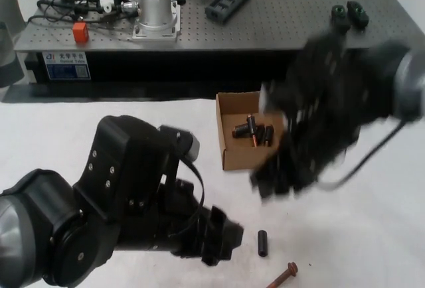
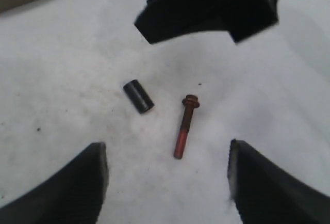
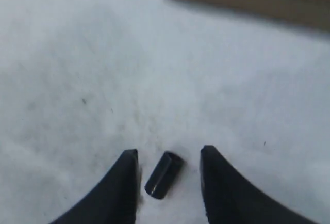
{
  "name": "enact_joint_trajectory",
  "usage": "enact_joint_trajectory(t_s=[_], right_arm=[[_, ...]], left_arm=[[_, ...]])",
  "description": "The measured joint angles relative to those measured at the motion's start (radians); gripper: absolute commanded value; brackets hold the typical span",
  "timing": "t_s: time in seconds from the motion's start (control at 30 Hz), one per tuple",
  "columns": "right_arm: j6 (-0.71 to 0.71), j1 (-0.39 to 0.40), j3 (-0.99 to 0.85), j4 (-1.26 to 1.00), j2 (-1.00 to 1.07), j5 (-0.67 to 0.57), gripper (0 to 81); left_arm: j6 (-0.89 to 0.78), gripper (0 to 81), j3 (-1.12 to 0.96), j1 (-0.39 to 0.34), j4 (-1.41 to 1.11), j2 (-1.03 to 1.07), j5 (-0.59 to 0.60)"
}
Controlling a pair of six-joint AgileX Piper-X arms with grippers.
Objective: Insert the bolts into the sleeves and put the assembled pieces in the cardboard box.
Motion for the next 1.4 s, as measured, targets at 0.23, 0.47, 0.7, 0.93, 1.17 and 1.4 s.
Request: enact_joint_trajectory(t_s=[0.23, 0.47, 0.7, 0.93, 1.17, 1.4], right_arm=[[0.063, 0.062, 0.088, -0.010, 0.072, 0.038, 33.2], [0.100, 0.093, 0.090, -0.028, 0.178, 0.045, 31.7], [0.111, 0.098, 0.087, -0.038, 0.184, 0.065, 16.3], [0.084, 0.098, 0.087, -0.043, 0.186, 0.086, 4.8], [0.050, 0.087, 0.087, -0.125, 0.186, 0.084, 4.9], [0.043, -0.058, 0.108, -0.137, 0.039, 0.081, 4.9]], left_arm=[[0.064, 48.3, 0.000, 0.000, 0.121, 0.000, -0.080], [0.097, 48.3, 0.000, 0.000, 0.202, 0.000, -0.119], [0.107, 48.3, 0.000, 0.000, 0.212, 0.000, -0.115], [0.111, 48.3, -0.006, -0.027, 0.240, 0.027, -0.006], [0.157, 48.2, -0.052, -0.085, 0.265, 0.114, -0.006], [0.207, 48.2, -0.227, -0.152, 0.322, 0.302, -0.035]])
